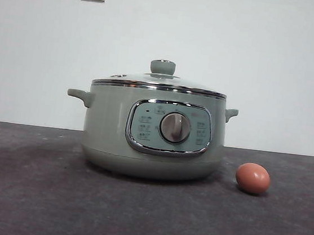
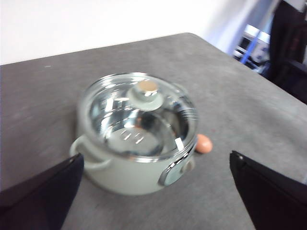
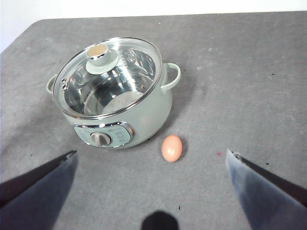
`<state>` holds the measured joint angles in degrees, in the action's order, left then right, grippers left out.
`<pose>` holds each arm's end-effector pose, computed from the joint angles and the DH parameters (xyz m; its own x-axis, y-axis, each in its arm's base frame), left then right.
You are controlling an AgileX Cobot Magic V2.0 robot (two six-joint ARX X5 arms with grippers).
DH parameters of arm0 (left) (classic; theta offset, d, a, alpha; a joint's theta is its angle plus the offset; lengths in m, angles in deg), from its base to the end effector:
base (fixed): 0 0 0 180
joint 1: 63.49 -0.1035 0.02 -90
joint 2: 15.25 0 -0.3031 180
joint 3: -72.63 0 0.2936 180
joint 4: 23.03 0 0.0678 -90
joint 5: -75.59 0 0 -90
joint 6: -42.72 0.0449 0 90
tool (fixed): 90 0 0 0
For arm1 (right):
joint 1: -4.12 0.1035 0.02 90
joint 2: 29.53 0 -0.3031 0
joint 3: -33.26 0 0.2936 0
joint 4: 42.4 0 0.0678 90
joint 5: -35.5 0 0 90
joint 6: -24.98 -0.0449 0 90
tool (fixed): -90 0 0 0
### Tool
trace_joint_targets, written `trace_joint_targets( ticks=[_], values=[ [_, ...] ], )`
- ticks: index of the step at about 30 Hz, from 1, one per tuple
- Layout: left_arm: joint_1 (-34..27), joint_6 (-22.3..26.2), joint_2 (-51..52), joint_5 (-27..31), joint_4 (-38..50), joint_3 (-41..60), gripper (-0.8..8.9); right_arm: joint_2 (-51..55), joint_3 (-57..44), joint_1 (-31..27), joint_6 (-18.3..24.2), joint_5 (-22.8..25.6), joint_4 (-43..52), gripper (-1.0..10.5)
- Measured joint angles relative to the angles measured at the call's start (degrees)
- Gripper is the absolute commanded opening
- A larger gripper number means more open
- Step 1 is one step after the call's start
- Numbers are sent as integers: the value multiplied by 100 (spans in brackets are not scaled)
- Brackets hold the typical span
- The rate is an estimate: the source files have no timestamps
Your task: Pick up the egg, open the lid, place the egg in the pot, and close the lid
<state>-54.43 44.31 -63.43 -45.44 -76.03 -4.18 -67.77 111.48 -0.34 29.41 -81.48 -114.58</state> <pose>0.1666 -0.0500 0.4262 0.6896 -0.6320 -0.3536 0.6097 0.7702 -0.1873 0.0994 0.0127 0.4223 0.7871 0.3937 -0.4749 -0.3535 0.9188 0.1757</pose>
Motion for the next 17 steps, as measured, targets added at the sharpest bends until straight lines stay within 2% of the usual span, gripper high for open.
trace_joint_targets(
  ticks=[9, 17],
  values=[
    [1075, 485, -2201, 748, 109, -1624, 659, -94, 0, 0, 0, -2, -31, 631],
    [1499, 798, -4105, 946, 149, -2946, 659, -214, 0, 0, 0, 0, -155, 630]
  ],
)
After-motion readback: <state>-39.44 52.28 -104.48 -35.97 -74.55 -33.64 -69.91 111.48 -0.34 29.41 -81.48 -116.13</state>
